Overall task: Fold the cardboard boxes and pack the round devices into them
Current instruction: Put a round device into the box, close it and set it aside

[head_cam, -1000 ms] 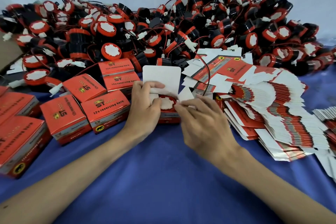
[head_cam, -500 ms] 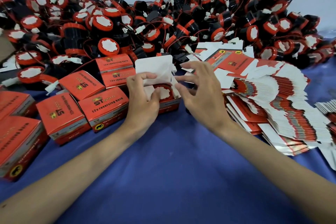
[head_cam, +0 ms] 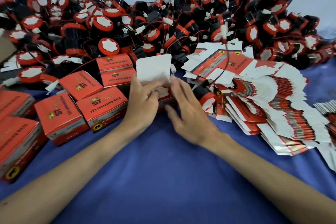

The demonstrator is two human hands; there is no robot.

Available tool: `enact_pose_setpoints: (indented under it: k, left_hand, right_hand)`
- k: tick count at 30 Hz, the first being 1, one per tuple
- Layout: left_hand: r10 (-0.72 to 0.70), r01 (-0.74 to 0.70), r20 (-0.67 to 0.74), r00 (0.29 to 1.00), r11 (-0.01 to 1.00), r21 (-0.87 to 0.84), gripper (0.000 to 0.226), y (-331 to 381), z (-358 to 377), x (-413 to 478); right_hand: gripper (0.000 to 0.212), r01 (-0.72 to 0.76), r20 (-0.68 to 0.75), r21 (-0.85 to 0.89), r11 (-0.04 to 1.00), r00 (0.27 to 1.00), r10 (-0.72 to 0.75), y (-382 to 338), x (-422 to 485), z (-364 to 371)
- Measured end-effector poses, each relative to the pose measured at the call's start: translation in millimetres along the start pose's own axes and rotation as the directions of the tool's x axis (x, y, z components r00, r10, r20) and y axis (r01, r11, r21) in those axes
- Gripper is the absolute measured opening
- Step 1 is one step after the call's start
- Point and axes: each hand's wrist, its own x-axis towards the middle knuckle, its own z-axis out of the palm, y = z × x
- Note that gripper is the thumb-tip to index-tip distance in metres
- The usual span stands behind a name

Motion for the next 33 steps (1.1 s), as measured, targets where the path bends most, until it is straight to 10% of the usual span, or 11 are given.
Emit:
enact_pose_setpoints:
  k: [7, 12, 20, 29, 33]
  left_hand:
    - [0.076, -0.083, 0.073, 0.994, 0.992, 0.100, 0.033, -2.6, -3.1, 2.2]
    - [0.069, -0.079, 0.092, 0.993, 0.991, 0.107, 0.037, 0.3, -3.7, 1.5]
    - [0.058, -0.063, 0.136, 0.989, 0.998, 0.027, 0.034, 1.3, -6.4, 0.8]
    - [0.112, -0.099, 0.022, 0.994, 0.943, -0.318, 0.089, -5.8, -7.1, -1.7]
    - [0.098, -0.089, 0.029, 0.995, 0.969, -0.229, 0.048, -7.8, -8.4, 2.2]
  right_hand:
    - [0.039, -0.172, -0.008, 0.404, 0.898, 0.982, 0.191, 19.9, 8.7, -8.3]
    - [0.023, -0.267, -0.013, 0.362, 0.893, 0.956, 0.292, 19.3, 15.0, 0.4]
    - [0.040, -0.331, 0.018, 0.649, 0.685, 0.907, 0.421, 12.4, 19.4, 3.6]
    - [0.021, -0.152, -0.112, 0.475, 0.867, 0.967, 0.231, 5.2, 8.1, 3.7]
    - [0.024, -0.205, -0.084, 0.422, 0.883, 0.961, 0.264, 8.1, 13.3, 2.4]
